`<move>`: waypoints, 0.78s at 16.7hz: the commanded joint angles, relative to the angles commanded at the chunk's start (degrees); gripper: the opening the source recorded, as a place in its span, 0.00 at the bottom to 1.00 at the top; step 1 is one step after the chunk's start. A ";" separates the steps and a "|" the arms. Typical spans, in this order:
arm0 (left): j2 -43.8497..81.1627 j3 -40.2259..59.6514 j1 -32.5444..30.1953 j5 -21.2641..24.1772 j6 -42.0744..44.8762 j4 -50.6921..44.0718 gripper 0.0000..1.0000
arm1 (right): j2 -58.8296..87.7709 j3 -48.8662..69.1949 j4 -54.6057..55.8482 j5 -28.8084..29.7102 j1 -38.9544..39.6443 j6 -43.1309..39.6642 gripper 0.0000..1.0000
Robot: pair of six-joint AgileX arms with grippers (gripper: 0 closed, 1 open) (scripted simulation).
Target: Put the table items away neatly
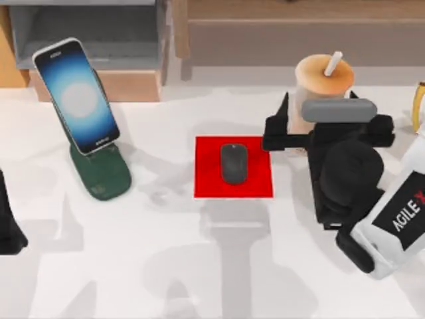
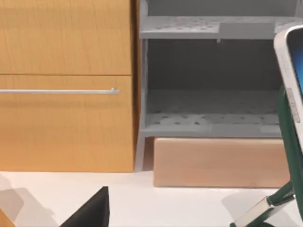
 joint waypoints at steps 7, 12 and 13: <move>0.00 0.00 0.00 0.00 0.00 0.00 1.00 | 1.21 3.18 -1.94 -1.51 -1.52 -0.03 1.00; 0.00 0.00 0.00 0.00 0.00 0.00 1.00 | 1.21 3.18 -1.94 -1.51 -1.52 -0.03 0.62; 0.00 0.00 0.00 0.00 0.00 0.00 1.00 | 1.21 3.18 -1.94 -1.51 -1.52 -0.03 0.55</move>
